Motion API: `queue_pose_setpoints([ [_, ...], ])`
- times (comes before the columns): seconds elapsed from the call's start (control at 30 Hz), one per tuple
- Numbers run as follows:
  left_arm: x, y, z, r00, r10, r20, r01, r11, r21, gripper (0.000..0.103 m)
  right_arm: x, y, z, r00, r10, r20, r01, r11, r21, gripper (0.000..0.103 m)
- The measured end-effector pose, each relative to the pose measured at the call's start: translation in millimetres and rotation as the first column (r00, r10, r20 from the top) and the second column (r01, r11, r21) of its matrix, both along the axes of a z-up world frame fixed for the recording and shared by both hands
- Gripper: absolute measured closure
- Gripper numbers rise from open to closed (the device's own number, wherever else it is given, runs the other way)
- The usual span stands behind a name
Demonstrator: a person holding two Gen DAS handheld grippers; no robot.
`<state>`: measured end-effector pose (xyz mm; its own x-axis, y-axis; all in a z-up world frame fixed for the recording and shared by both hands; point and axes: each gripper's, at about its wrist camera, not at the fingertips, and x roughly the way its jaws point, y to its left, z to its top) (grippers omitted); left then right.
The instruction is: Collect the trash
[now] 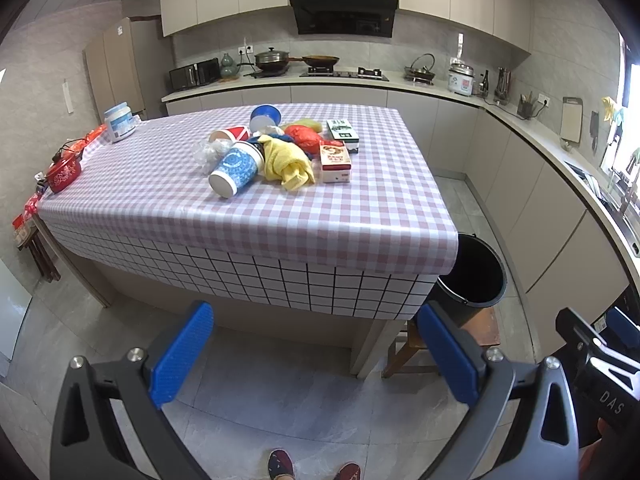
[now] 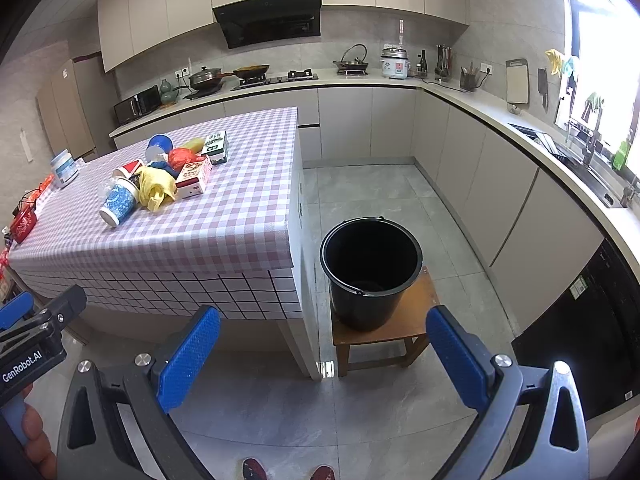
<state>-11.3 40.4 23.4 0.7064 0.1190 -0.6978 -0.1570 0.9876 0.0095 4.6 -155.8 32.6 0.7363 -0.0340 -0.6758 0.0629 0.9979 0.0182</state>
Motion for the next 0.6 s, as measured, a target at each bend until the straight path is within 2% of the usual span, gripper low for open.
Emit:
queue_pose_setpoints([
  [0.6,7.4,9.4,-2.6,1.000,-0.010,-0.010,0.010,1.000,-0.006,0.000,7.1,6.4,0.4,1.000,-0.001,0.000,0.001,1.000,0.002,0.000],
])
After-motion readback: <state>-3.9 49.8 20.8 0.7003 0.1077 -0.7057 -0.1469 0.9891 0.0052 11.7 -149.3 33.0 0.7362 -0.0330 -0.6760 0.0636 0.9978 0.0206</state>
